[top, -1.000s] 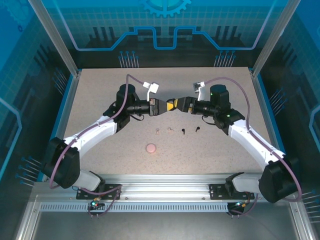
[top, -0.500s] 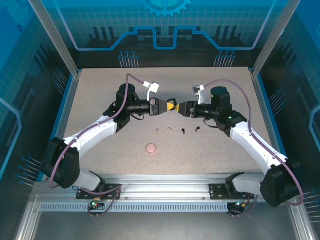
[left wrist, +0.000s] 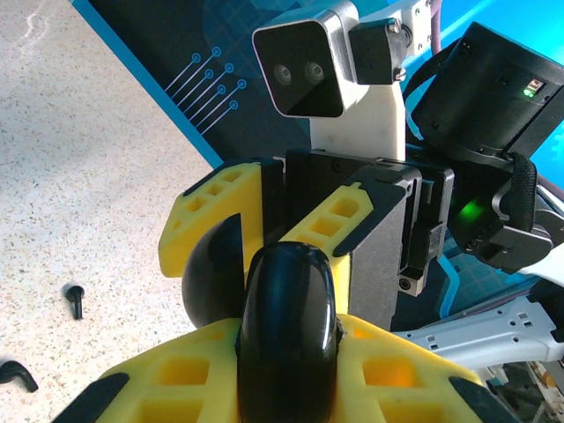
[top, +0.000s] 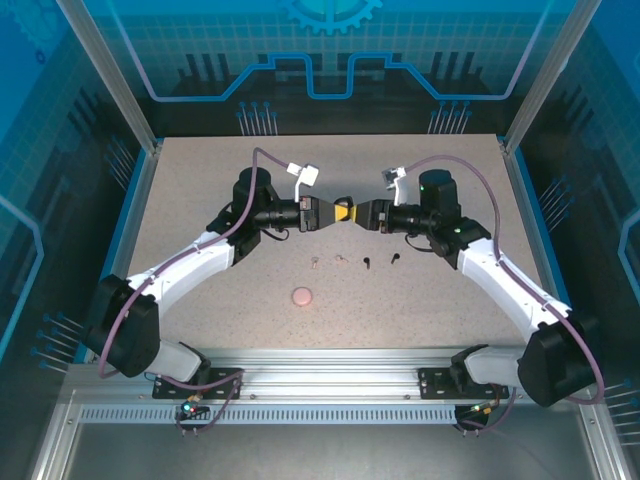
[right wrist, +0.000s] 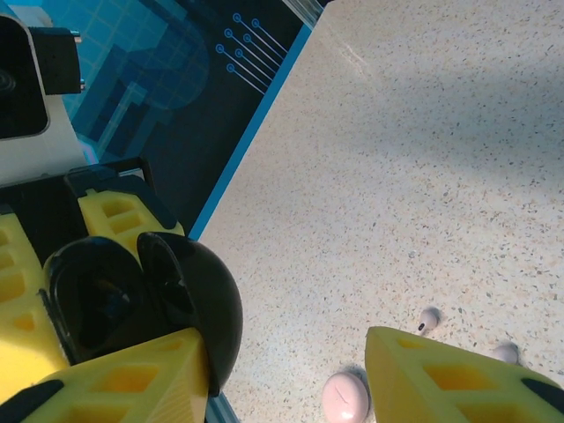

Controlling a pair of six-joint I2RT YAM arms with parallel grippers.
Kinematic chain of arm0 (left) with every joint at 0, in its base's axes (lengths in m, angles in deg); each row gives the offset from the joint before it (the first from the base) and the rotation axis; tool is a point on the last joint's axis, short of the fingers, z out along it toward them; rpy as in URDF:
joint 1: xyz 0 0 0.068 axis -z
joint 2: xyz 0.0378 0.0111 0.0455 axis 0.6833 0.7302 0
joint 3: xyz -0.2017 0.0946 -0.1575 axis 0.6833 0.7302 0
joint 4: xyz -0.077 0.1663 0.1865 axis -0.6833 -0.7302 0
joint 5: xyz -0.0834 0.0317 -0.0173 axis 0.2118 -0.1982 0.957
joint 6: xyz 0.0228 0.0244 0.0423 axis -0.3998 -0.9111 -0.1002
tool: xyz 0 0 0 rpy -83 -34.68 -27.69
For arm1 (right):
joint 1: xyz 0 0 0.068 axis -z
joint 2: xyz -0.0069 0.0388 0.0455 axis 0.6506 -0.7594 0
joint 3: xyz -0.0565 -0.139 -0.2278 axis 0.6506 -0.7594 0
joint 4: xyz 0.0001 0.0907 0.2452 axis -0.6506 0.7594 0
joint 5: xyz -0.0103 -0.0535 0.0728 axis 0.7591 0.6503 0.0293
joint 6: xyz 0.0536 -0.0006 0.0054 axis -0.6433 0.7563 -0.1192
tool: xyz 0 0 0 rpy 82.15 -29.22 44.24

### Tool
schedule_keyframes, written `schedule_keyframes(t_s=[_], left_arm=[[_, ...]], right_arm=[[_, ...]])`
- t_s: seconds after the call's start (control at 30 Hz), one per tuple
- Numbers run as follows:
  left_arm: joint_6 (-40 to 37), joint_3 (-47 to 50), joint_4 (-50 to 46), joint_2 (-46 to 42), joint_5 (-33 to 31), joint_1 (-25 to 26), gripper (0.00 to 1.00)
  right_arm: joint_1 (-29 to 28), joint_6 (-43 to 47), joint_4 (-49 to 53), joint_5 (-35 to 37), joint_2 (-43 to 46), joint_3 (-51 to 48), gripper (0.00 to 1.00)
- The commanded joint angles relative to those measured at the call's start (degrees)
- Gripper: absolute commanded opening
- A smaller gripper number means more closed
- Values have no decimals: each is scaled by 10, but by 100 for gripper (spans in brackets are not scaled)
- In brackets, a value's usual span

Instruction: Insert the wireless bluetooth earbuds into the charging case

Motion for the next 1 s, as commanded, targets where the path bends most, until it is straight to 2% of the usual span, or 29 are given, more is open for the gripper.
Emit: schedule_keyframes(t_s=[0.0,0.07,0.23,0.33,0.47,0.57,0.6,0.63,0.7,0.73,0.8,0.9,0.97], left_arm=[[-8,-19,24,-2,23,8,0],[-7,-19,25,-1,23,9,0],[-7,-17,24,0,22,11,0],[-4,-16,28,4,23,13,0],[-3,-17,30,13,22,16,0],[-2,-19,26,18,13,15,0],[-4,-19,21,20,7,15,11],[-8,-22,12,21,-2,15,27],[-26,-32,-18,20,-19,12,67],[-42,-40,-42,18,-27,10,76],[-79,-57,-90,9,-37,-4,88],[-155,-105,-198,-1,-30,-33,98],[-210,-141,-272,-1,-14,-53,99]], right_arm=[[-1,2,-2,-2,-12,22,47],[-2,1,-3,-3,-17,25,45],[-4,4,-4,-8,-22,31,32],[-5,7,-4,-14,-21,34,21],[-6,13,1,-17,-19,38,0],[-6,19,11,-12,-21,43,0],[-6,21,15,-9,-22,46,0],[-5,25,23,-5,-25,52,0],[-6,39,54,16,-33,69,0],[-6,48,72,29,-37,78,0],[-5,75,123,63,-48,102,0],[-4,145,201,109,-68,153,0],[-6,205,260,146,-90,200,0]])
